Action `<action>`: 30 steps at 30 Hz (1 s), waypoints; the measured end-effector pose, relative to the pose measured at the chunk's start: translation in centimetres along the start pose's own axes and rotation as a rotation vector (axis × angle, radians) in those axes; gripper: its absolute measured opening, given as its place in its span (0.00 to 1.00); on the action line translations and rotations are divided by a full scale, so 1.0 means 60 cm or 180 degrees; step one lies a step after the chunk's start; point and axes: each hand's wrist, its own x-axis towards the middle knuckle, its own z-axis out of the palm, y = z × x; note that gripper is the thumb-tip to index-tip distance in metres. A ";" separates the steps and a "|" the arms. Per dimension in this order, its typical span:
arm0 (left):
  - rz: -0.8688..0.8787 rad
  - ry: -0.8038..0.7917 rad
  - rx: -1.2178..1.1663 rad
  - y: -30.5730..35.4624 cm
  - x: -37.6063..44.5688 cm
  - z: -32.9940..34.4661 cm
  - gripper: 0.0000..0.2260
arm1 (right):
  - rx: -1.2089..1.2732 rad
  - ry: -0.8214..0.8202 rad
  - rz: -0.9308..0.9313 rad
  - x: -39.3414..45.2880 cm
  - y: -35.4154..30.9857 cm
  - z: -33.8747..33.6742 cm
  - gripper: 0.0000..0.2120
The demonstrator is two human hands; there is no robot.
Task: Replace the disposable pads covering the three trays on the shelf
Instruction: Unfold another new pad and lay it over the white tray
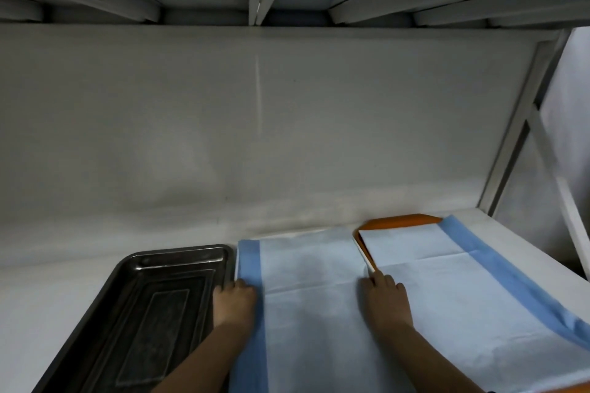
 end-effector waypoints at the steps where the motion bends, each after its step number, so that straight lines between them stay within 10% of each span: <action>1: -0.0066 -0.0038 -0.0024 0.001 -0.003 0.001 0.15 | -0.0001 -0.0028 0.0028 -0.001 0.000 0.001 0.17; 16: 0.0732 -0.0151 -0.0792 0.061 -0.046 -0.002 0.29 | 0.0416 0.0408 -0.0268 -0.025 -0.019 0.013 0.16; 21: 0.0892 -0.0657 -0.1263 0.103 -0.064 0.017 0.31 | 0.1079 -0.0561 -0.0303 -0.042 -0.041 0.027 0.62; 30: 0.0651 -0.0626 -0.1289 0.100 -0.063 0.037 0.32 | 0.0979 -0.0521 -0.0254 -0.042 -0.048 0.042 0.62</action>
